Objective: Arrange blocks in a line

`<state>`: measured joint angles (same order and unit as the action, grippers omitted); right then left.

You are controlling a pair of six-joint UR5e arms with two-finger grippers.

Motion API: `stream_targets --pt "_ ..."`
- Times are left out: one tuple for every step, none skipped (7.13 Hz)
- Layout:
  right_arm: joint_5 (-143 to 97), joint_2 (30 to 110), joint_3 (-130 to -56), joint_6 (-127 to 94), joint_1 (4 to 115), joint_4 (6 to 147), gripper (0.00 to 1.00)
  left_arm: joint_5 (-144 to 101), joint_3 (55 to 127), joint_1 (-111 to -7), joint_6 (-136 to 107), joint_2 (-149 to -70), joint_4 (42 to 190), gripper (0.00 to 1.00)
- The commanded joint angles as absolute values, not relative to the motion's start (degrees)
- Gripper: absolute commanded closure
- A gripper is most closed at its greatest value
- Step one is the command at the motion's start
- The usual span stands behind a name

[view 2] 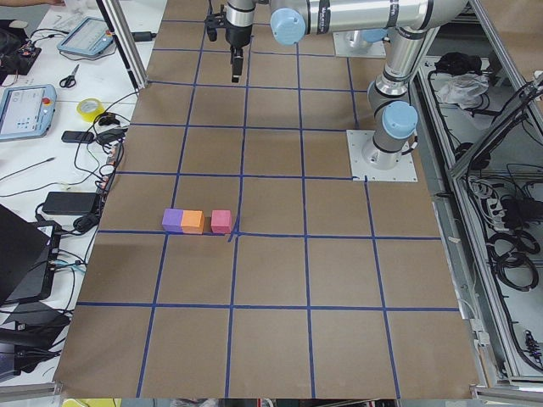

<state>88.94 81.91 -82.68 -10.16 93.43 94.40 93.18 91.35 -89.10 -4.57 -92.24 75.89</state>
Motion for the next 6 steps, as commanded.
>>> stream_targets --pt "88.9 81.9 -82.7 -10.1 93.4 94.4 0.0 94.2 91.8 -96.3 -11.3 -91.8 75.3 0.0" --pt "88.9 81.9 -82.6 -10.0 93.4 94.5 0.0 94.3 91.6 -97.4 -12.7 -91.1 75.3 0.0" --pt "88.9 81.9 -82.4 -10.0 93.3 94.4 0.0 94.0 92.3 -97.7 -13.0 -91.2 76.2 0.0" --pt "89.5 82.0 -82.4 -9.9 93.1 94.4 0.0 94.0 92.9 -97.7 -12.7 -91.1 75.8 0.0" --pt "89.8 82.1 -82.4 -9.9 92.9 94.3 0.0 93.8 92.8 -97.7 -12.7 -90.7 75.6 0.0" --pt "90.0 82.6 -82.4 -9.9 92.9 94.3 0.0 95.5 93.5 -97.2 -12.6 -88.9 78.9 0.0"
